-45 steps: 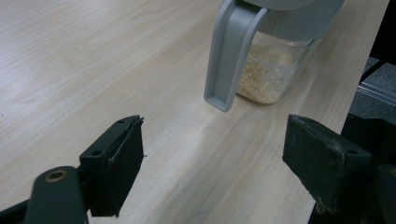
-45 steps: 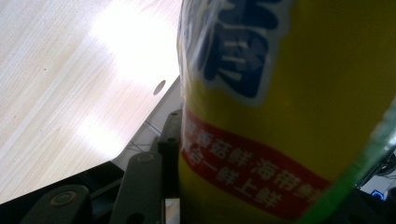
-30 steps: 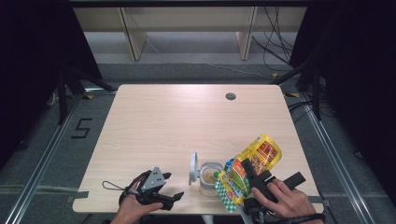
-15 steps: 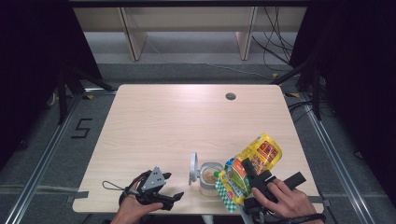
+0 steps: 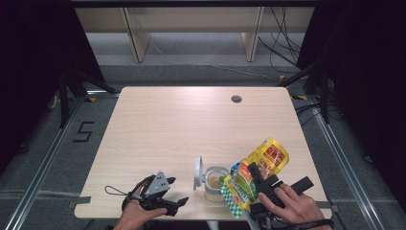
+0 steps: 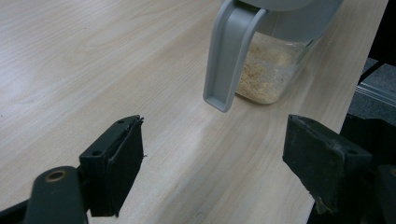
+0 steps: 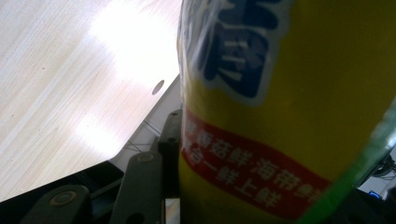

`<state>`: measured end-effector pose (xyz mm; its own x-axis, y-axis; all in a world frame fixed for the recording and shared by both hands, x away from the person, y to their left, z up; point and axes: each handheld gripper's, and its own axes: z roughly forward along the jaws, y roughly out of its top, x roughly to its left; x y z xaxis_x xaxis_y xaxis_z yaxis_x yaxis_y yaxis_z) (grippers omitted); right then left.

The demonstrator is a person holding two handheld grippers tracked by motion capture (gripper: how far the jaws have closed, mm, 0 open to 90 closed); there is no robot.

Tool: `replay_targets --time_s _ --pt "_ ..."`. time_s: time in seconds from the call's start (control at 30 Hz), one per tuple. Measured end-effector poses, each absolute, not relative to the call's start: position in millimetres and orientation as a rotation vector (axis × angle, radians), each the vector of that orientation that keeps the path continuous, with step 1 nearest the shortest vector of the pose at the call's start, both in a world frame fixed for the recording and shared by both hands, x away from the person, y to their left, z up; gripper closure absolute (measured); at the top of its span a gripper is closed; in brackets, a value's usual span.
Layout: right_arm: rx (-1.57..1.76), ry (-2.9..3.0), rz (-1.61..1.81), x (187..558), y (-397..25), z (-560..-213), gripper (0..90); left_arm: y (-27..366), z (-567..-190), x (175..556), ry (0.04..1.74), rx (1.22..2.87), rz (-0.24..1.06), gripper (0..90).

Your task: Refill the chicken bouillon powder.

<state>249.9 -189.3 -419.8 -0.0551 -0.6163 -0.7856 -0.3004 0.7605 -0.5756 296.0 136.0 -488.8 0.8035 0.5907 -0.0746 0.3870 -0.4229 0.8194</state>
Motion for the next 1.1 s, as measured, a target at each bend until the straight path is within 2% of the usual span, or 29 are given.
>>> replay_targets --time_s 1.1 --pt "-0.747 1.647 -0.308 250.3 -188.9 -421.0 61.6 135.0 -489.5 295.7 0.725 2.056 0.288 19.5"
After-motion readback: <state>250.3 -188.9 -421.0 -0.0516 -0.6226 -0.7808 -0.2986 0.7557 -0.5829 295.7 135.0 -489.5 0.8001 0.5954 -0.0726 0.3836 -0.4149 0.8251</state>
